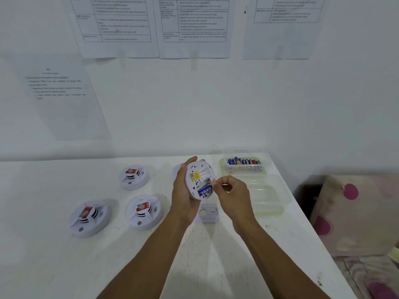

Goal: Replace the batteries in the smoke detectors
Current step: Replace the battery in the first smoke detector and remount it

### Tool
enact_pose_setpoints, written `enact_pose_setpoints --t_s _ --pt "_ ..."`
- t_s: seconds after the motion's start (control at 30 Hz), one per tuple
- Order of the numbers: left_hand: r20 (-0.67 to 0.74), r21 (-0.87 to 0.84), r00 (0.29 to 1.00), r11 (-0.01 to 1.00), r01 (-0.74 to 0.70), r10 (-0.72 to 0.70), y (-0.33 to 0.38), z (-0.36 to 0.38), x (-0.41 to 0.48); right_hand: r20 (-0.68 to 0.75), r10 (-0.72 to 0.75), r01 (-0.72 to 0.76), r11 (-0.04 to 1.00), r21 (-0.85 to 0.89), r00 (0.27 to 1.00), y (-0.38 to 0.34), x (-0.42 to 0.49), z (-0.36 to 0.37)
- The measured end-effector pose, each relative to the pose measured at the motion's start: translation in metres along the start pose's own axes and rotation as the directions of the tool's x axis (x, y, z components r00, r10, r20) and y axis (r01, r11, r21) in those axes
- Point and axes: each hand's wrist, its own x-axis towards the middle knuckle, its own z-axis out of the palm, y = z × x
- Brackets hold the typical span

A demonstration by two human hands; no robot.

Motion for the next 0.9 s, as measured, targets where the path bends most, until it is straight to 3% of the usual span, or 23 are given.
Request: enact_pose_setpoints --t_s 0.13,0.43,0.53,0.67,0.9 --pt "-0.027 0.026 1.0 1.0 0.002 -0.001 -0.009 0.003 0.002 -0.04 -0.118 0.117 0.993 -0.033 0.992 -0.003 0.0 -0.003" --pt "0.012 -0.036 0.999 0.998 0.046 -0.045 -0.004 0.002 0.007 0.008 -0.211 0.211 0.976 -0.049 0.977 -0.002 0.028 -0.048" --pt "0.03 -0.069 0.999 0.996 0.048 -0.046 -0.001 -0.005 0.008 0.095 -0.172 0.19 0.954 -0.23 0.981 0.007 0.051 -0.078" --pt "0.047 -0.073 0.998 0.996 0.055 -0.052 -0.003 -0.007 0.009 0.251 -0.055 0.187 0.823 -0.536 0.966 0.021 0.074 -0.089" --pt "0.054 -0.039 0.995 0.996 0.081 -0.079 -0.007 -0.005 0.014 0.316 0.121 0.123 0.749 -0.651 0.941 0.041 0.085 -0.072"
